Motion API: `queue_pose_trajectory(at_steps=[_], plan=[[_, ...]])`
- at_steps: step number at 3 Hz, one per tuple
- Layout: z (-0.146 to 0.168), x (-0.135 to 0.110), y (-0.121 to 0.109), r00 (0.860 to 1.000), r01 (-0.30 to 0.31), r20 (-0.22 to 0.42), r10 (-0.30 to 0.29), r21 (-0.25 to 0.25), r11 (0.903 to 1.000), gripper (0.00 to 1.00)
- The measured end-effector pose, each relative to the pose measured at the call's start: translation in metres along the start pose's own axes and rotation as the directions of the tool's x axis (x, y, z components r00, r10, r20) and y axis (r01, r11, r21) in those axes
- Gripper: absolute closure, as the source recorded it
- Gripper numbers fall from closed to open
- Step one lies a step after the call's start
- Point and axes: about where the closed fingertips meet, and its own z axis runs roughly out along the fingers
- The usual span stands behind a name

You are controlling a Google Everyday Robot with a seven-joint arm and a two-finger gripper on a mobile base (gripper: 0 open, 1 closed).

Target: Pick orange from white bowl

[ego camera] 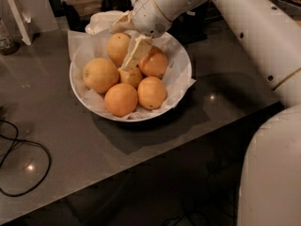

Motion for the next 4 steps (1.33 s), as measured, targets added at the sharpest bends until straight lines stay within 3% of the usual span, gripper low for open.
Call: queue_pose_trajectory(at_steps=[1,2,4], plan=[[0.0102,0.0091,-0.0024,1.000,-0.012,0.015,0.012,-0.018,0.9998,0.26],[0.0159,0.0152,-0.0001,0.999,-0.032,0.029,0.033,-0.028,0.9991,0.42],[0.0138,0.0122,-0.0034,0.999,-0.037,0.033,0.038,-0.030,0.9989,0.88]])
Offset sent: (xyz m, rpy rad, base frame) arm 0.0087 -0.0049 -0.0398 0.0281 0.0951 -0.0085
